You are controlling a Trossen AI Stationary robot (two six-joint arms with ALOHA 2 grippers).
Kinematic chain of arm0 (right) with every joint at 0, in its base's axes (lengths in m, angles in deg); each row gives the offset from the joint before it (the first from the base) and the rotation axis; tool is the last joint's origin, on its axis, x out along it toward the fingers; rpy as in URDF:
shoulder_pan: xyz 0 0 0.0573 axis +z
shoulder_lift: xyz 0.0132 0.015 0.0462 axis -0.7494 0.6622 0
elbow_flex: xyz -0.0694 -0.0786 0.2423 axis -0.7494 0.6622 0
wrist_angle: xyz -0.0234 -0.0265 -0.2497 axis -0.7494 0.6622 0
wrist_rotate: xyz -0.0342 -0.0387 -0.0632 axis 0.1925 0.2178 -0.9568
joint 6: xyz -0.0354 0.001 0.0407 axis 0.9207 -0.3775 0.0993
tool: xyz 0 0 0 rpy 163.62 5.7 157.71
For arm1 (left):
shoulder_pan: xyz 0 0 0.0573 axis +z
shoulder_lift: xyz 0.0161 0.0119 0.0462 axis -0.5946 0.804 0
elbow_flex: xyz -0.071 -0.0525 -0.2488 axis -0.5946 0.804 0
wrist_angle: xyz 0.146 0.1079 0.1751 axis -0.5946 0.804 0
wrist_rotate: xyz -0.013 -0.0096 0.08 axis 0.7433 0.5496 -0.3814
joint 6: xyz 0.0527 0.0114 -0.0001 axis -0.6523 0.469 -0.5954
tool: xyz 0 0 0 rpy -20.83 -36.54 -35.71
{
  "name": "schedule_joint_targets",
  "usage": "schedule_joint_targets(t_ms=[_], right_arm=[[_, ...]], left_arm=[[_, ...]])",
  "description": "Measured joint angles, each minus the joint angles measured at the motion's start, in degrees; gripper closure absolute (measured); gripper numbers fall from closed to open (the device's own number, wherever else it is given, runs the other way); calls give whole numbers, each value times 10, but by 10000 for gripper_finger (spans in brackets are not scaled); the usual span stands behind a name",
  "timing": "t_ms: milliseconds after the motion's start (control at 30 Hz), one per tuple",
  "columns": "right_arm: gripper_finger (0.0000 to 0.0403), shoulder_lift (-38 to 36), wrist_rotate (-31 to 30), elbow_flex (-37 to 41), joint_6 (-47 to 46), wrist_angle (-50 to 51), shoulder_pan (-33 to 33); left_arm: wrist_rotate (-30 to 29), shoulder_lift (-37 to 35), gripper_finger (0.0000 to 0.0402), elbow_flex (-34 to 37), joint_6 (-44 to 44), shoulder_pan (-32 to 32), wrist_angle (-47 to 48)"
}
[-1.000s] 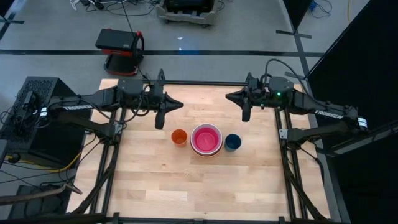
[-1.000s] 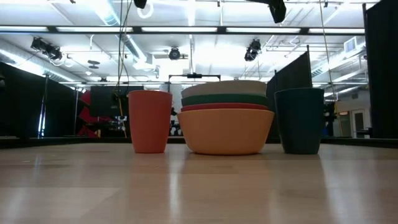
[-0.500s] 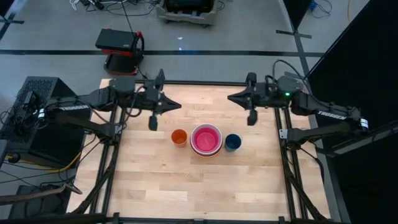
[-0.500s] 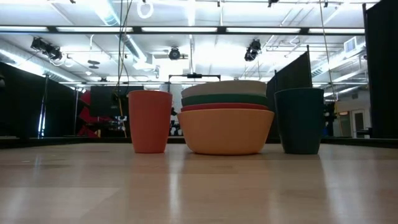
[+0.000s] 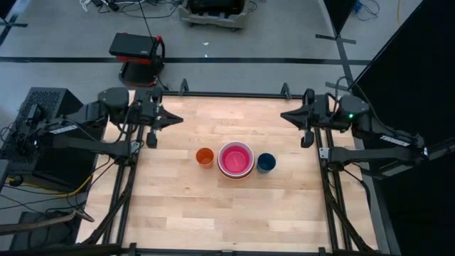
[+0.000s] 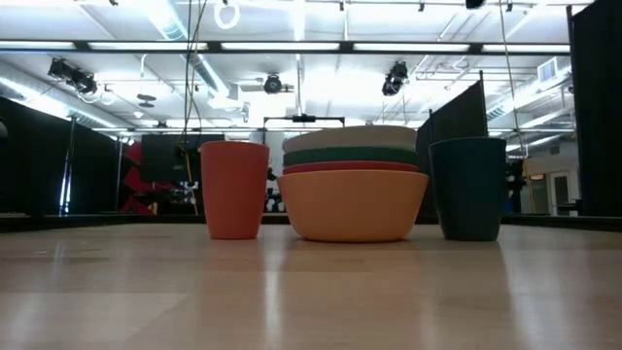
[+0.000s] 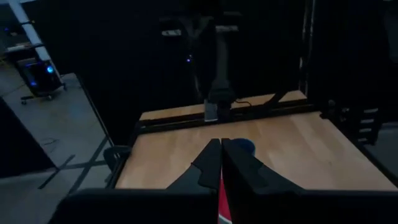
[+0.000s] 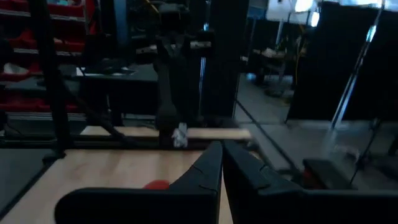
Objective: Nest bowls inside each other
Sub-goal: Return to Home Position
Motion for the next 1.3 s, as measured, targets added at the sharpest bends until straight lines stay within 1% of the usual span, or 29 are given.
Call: schedule_joint_targets(t_ms=[467,600,700,767,900,1300], right_arm=[[403,-95,-26,224,-111,-201,0],[403,-100,-26,261,-136,-207,0],[403,-100,-26,278,-150,-209,0],[403,-102,-26,282,-157,-210,0],[403,-126,-35,282,-158,-226,0],[403,-241,-60,282,-136,-153,0]], left_arm=[[-16,-115,402,305,180,1,-291],[-18,-124,402,358,215,1,-342],[-18,-132,402,381,231,1,-354],[-19,-143,402,384,233,1,-356],[-48,-194,402,383,229,1,-357],[-79,-347,401,383,228,1,-224]])
